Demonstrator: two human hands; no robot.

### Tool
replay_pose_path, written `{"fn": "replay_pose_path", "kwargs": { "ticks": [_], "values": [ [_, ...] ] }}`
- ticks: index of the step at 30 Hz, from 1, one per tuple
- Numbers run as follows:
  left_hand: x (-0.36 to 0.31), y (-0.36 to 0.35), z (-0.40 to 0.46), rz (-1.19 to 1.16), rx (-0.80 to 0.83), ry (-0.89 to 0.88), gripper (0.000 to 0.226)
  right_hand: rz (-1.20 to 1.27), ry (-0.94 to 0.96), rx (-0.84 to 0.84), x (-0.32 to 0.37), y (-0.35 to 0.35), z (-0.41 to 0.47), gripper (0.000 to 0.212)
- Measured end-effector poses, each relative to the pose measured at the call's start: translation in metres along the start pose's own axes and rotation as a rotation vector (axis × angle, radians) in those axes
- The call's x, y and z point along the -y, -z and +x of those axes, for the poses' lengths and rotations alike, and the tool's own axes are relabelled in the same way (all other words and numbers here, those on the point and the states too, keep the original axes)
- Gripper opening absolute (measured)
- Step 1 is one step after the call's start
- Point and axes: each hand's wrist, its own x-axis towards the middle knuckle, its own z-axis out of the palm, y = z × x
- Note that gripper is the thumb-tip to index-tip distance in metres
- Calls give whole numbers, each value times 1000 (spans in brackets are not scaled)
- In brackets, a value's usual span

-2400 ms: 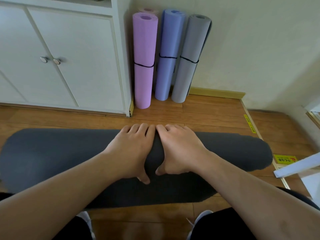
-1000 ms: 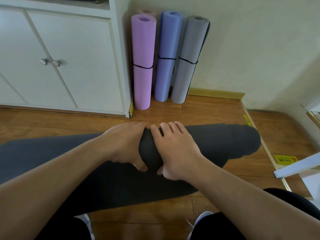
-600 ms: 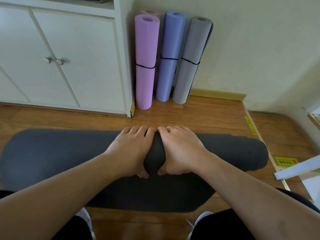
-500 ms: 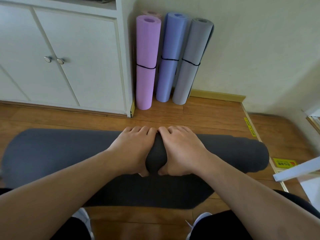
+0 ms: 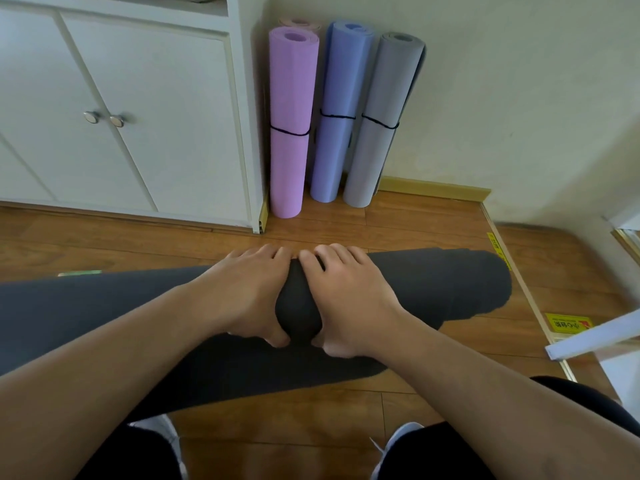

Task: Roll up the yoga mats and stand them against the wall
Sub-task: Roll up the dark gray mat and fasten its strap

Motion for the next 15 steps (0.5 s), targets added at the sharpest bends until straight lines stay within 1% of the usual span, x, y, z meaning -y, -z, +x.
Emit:
{"fn": "replay_pose_path", "kwargs": {
  "ticks": [3,5,8,10,13,15],
  "values": [
    [-5,-12,-5,115,-63,-30,139,20,-20,13,-4,4,3,116],
    [-9,-20,-2,178,-111,-49,144,55,-59,53,-6,5,4,116],
    [-9,-27,7,188,-146,-79,130,110,-106,97,-6,3,3,113],
    [-7,-26,11,172,-140,-93,124,120,-107,86,-5,1,0,111],
    [-1,-16,15,94,-114,-90,115,66,-78,22,-2,6,-6,124],
    [4,-6,16,30,-83,-73,112,2,-84,35,2,12,-9,137]
  ]
}}
